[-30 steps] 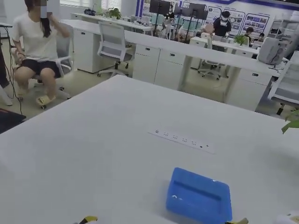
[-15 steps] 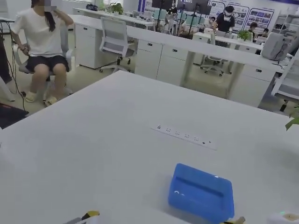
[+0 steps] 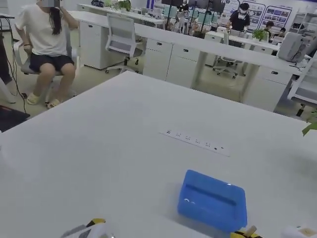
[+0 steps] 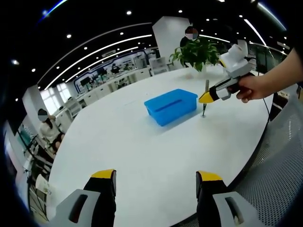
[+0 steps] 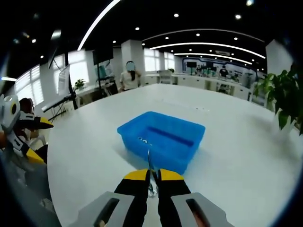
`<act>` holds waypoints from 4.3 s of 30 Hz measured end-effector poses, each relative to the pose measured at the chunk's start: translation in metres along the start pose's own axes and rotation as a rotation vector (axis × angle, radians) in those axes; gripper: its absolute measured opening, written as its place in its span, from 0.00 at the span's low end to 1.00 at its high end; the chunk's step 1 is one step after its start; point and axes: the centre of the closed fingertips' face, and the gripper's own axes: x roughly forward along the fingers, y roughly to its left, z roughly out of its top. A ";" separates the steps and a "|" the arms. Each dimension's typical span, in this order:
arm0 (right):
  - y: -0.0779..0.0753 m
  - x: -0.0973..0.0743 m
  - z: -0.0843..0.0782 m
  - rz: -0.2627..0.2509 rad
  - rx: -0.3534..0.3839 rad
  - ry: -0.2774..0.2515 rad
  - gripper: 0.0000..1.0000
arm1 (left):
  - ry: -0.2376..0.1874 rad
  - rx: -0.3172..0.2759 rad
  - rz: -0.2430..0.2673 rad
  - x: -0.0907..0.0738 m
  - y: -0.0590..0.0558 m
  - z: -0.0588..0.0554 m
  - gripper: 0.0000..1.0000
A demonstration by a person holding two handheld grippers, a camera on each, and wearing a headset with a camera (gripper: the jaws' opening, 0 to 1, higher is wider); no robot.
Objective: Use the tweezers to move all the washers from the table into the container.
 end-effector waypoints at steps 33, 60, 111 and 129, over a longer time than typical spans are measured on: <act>-0.005 0.004 0.089 0.059 0.004 -0.109 0.02 | -0.011 0.004 -0.004 -0.001 -0.001 0.002 0.69; -0.021 0.075 0.050 0.039 -0.007 0.020 0.03 | 0.041 0.021 -0.021 0.002 -0.005 -0.007 0.69; 0.147 -0.087 0.087 0.612 -0.211 0.030 0.03 | -0.348 -0.179 -0.661 -0.068 -0.063 0.195 0.42; 0.193 -0.093 0.080 0.786 -0.295 0.062 0.03 | -0.268 -0.099 -0.810 -0.061 -0.084 0.176 0.08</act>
